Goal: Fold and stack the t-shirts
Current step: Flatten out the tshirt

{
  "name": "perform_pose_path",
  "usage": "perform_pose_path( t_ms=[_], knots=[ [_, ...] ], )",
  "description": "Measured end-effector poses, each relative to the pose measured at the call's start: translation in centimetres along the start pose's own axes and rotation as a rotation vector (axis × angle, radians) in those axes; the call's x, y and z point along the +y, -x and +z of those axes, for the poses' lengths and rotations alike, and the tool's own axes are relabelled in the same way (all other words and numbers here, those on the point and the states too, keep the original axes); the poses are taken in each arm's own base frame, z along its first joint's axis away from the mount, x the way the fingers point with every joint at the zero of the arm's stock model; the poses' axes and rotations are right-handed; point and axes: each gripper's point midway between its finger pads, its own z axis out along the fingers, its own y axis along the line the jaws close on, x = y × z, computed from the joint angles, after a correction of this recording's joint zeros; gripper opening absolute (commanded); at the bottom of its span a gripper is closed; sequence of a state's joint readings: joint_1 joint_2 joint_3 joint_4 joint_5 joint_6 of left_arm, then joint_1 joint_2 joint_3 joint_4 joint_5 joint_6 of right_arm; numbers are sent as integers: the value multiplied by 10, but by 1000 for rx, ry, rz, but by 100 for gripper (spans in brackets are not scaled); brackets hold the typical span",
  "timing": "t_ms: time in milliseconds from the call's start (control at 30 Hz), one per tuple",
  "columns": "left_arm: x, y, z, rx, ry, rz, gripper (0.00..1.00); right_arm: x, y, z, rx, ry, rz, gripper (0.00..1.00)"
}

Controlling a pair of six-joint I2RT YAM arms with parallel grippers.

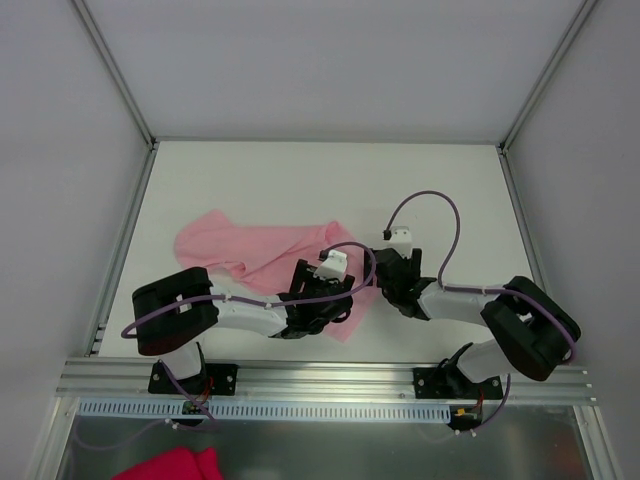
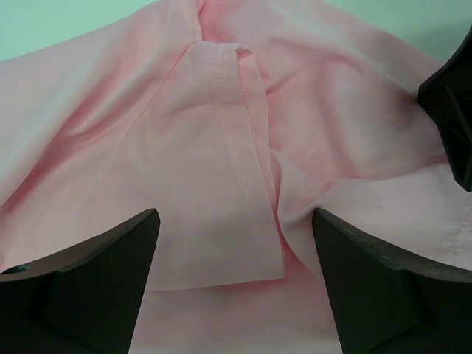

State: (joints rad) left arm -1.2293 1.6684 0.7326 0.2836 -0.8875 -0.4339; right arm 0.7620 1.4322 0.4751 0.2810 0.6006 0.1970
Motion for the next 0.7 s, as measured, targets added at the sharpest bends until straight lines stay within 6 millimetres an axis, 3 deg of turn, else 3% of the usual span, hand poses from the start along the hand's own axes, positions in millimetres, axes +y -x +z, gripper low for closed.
perform_pose_path(
  t_ms=[167,333,700],
  knots=[
    [3,-1,-1,-1,8,3,99,0,-1,0,0,-1,0,94],
    [15,-3,-10,-13,-5,-4,99,1,-1,3,-5,-2,4,94],
    [15,35,-32,-126,-95,-81,99,27,11,17,-30,6,7,93]
  ],
)
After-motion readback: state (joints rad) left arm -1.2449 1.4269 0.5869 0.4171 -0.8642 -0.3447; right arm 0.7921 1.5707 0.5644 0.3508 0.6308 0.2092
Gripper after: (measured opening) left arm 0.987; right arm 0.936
